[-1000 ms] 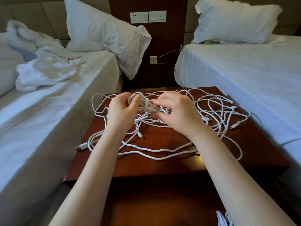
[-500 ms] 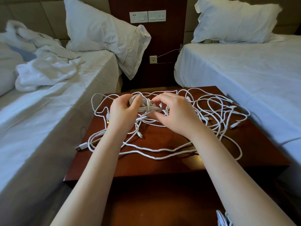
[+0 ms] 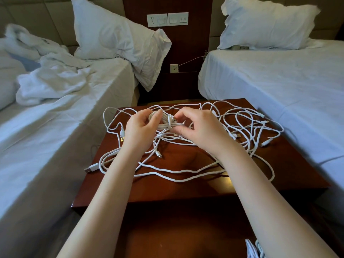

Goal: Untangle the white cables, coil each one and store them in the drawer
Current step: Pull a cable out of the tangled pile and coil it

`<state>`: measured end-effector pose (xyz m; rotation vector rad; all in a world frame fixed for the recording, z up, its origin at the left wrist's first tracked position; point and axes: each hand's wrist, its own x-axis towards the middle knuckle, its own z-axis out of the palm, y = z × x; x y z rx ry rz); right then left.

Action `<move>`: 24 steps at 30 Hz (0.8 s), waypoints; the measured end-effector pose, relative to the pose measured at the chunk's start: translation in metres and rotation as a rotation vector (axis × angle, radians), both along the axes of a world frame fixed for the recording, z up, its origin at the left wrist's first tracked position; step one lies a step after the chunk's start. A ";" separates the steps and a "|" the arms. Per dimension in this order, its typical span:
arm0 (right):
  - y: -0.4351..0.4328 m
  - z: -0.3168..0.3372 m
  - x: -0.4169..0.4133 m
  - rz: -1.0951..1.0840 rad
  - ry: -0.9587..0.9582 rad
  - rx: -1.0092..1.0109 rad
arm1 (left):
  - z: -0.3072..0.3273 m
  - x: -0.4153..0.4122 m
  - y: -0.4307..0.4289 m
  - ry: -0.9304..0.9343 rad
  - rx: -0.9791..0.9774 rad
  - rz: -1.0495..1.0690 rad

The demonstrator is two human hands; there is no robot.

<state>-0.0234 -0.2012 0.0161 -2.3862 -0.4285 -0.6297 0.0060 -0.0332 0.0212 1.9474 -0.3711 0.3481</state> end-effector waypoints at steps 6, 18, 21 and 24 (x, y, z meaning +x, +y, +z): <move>0.001 0.004 -0.003 0.014 0.046 -0.009 | 0.001 -0.002 -0.001 -0.019 0.056 0.002; -0.004 0.000 -0.011 -0.042 0.051 -0.094 | -0.001 -0.005 -0.007 0.037 0.142 0.014; -0.006 -0.005 -0.021 -0.040 0.069 -0.110 | -0.007 -0.014 -0.005 0.047 0.167 0.013; -0.007 -0.013 -0.032 -0.023 0.094 -0.117 | -0.015 -0.028 -0.001 0.067 0.098 -0.039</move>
